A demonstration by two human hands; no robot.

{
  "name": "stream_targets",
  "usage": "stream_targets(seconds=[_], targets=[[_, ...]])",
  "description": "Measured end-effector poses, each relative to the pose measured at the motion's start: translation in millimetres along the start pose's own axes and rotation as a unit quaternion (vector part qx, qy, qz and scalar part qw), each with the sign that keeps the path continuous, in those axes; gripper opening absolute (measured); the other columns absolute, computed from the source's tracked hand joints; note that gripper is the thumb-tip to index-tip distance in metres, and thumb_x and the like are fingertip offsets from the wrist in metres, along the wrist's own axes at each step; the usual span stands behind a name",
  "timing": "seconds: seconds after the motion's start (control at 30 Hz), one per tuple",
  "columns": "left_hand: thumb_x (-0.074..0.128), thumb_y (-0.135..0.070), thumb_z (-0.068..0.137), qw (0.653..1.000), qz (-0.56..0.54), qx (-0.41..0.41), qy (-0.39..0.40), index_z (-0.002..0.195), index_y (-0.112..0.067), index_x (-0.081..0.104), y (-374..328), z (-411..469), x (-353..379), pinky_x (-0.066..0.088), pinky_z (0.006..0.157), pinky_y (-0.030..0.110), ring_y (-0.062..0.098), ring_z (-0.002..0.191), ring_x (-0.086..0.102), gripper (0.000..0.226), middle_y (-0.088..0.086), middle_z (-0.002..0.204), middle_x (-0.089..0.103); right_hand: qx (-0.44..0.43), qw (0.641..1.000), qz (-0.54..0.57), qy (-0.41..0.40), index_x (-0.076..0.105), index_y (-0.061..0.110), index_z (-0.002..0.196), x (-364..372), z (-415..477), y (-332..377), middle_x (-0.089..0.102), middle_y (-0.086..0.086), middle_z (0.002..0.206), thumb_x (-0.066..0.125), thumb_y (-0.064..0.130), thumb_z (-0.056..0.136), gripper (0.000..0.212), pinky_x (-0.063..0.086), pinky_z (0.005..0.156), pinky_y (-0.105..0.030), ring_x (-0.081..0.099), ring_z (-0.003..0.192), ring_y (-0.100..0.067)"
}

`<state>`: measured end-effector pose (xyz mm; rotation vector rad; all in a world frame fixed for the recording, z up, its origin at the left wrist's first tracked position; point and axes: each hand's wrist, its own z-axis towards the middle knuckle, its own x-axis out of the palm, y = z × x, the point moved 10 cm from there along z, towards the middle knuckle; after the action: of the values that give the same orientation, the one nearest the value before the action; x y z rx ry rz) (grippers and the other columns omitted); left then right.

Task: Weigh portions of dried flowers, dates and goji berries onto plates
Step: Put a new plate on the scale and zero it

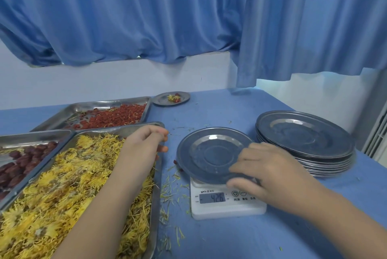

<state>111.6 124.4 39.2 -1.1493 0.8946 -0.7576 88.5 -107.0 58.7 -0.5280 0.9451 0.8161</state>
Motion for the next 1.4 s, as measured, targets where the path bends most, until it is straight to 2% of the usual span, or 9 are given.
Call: stream_targets(seconds=[0.1, 0.2, 0.47, 0.6, 0.73, 0.93, 1.1, 1.27, 1.4], targets=[[0.054, -0.026, 0.093, 0.995, 0.094, 0.034, -0.001, 0.084, -0.033, 0.069, 0, 1, 1, 0.05, 0.059, 0.023, 0.0, 0.058, 0.061, 0.019, -0.017, 0.079, 0.069, 0.02, 0.997, 0.018, -0.069, 0.064, 0.017, 0.063, -23, -16, -13, 0.048, 0.007, 0.058, 0.05, 0.039, 0.095, 0.041, 0.039, 0.056, -0.027, 0.044, 0.056, -0.016], [0.052, -0.024, 0.093, 0.982, 0.176, 0.066, -0.001, 0.085, -0.034, 0.065, -2, 0, 4, 0.039, 0.041, 0.015, 0.0, 0.046, 0.05, 0.018, -0.016, 0.069, 0.063, 0.057, 0.995, 0.071, -0.042, 0.044, 0.015, 0.052, -16, -36, -27, 0.036, 0.007, 0.05, 0.049, 0.04, 0.093, 0.048, 0.036, 0.048, -0.028, 0.037, 0.049, -0.011], [0.053, -0.023, 0.092, 0.973, 0.218, 0.079, -0.002, 0.084, -0.031, 0.066, -7, -4, 8, 0.039, 0.048, 0.013, 0.002, 0.064, 0.057, 0.018, -0.007, 0.082, 0.066, 0.129, 0.97, 0.144, 0.148, 0.058, 0.037, 0.082, 36, -48, -28, 0.058, 0.016, 0.069, 0.041, 0.07, 0.074, 0.038, 0.05, 0.06, -0.032, 0.053, 0.064, -0.006], [0.052, -0.024, 0.092, 0.969, 0.232, 0.081, 0.001, 0.084, -0.031, 0.066, -7, -4, 10, 0.043, 0.055, 0.022, 0.005, 0.061, 0.056, 0.017, -0.006, 0.082, 0.068, 0.151, 0.963, 0.123, 0.186, 0.059, 0.044, 0.091, 37, -52, -40, 0.056, 0.032, 0.08, 0.059, 0.066, 0.073, 0.029, 0.038, 0.055, -0.015, 0.053, 0.069, 0.001], [0.053, -0.023, 0.092, 0.97, 0.229, 0.084, 0.005, 0.083, -0.031, 0.066, -7, -4, 11, 0.038, 0.047, 0.011, -0.003, 0.057, 0.053, 0.017, -0.005, 0.081, 0.068, 0.159, 0.954, 0.139, 0.21, 0.062, 0.048, 0.105, 38, -54, -41, 0.055, 0.033, 0.083, 0.064, 0.065, 0.072, 0.037, 0.041, 0.056, -0.016, 0.054, 0.068, 0.0], [0.053, -0.023, 0.091, 0.973, 0.216, 0.083, 0.012, 0.083, -0.031, 0.066, -4, -2, 12, 0.037, 0.043, 0.01, -0.002, 0.05, 0.05, 0.018, -0.005, 0.081, 0.068, 0.186, 0.95, 0.145, 0.205, 0.06, 0.047, 0.098, 42, -56, -42, 0.058, 0.028, 0.081, 0.062, 0.067, 0.07, 0.034, 0.046, 0.06, -0.022, 0.054, 0.066, -0.002], [0.052, -0.022, 0.091, 0.974, 0.208, 0.084, 0.017, 0.083, -0.031, 0.066, -3, -1, 14, 0.041, 0.046, 0.014, -0.002, 0.051, 0.05, 0.019, -0.004, 0.08, 0.068, 0.233, 0.931, 0.225, 0.172, 0.064, 0.043, 0.088, 47, -59, -48, 0.054, 0.012, 0.058, 0.061, 0.059, 0.075, 0.021, 0.038, 0.054, -0.024, 0.045, 0.051, -0.007], [0.052, -0.019, 0.091, 0.975, 0.201, 0.089, 0.018, 0.082, -0.029, 0.067, -3, -1, 14, 0.039, 0.044, 0.013, 0.0, 0.049, 0.049, 0.02, -0.001, 0.078, 0.068, 0.244, 0.923, 0.243, 0.171, 0.063, 0.038, 0.092, 53, -62, -49, 0.05, 0.01, 0.055, 0.058, 0.064, 0.074, 0.031, 0.037, 0.056, -0.027, 0.04, 0.049, -0.006], [0.053, -0.022, 0.092, 0.978, 0.19, 0.08, 0.013, 0.084, -0.031, 0.067, -2, 0, 12, 0.049, 0.06, 0.025, 0.014, 0.065, 0.062, 0.019, -0.003, 0.083, 0.068, 0.224, 0.933, 0.238, 0.149, 0.062, 0.034, 0.087, 48, -58, -43, 0.052, 0.01, 0.056, 0.056, 0.062, 0.076, 0.03, 0.037, 0.053, -0.028, 0.043, 0.05, -0.008]])
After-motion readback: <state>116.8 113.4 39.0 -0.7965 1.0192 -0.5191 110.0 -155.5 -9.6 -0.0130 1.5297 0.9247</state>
